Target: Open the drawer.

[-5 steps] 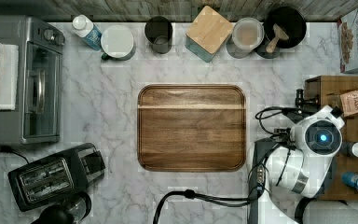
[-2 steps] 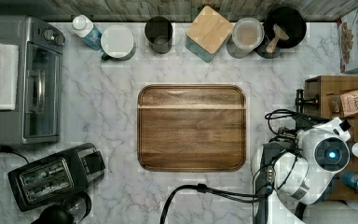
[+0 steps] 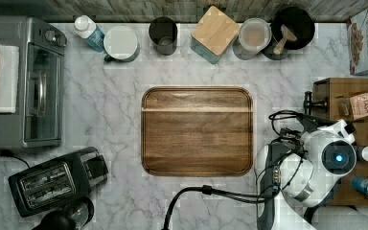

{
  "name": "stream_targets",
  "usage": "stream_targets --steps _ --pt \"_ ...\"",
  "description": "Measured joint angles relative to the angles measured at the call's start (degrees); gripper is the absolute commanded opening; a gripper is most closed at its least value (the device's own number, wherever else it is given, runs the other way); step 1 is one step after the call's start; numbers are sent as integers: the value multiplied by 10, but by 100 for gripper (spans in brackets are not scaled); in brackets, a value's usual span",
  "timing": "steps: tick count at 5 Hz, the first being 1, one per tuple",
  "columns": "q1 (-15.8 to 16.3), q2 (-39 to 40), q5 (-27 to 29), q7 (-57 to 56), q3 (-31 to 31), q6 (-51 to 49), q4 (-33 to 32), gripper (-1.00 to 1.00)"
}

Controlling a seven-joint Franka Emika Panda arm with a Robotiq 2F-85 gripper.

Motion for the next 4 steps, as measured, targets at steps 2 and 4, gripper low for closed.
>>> stream_targets --steps 2,4 --pt "3 43 0 -1 -2 49 -1 100" --pt "2 51 -11 -53 -1 12 12 100"
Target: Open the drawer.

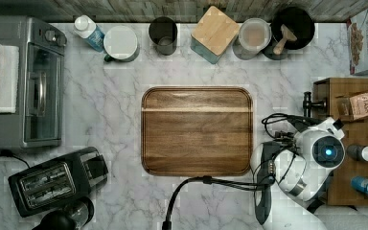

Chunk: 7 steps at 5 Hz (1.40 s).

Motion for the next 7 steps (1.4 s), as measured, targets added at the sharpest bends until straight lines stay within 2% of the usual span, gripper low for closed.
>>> stream_targets --steps 1,2,3,5,6,7 --pt "-24 -4 26 -83 31 -92 30 100" --pt "-44 -12 75 -123 58 -122 32 100" --pt "-34 -23 79 -90 58 -114 19 100" --pt "6 -63 59 -7 64 -65 -48 100" --pt "44 -98 31 39 70 -60 -90 100" --pt "90 -128 28 74 76 -37 -130 100"
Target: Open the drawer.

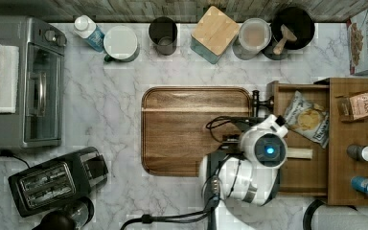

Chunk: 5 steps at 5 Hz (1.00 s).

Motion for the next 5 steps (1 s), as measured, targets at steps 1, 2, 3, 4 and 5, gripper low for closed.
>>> stream_targets --steps 1,2,3,4,5 --pt "18 -18 0 4 11 3 -25 100" --pt "15 -23 -1 4 9 3 -27 100" --pt "14 -27 0 4 9 2 -30 100" --pt "14 -27 2 3 11 3 -30 100" --pt "14 -27 2 3 11 3 -30 100"
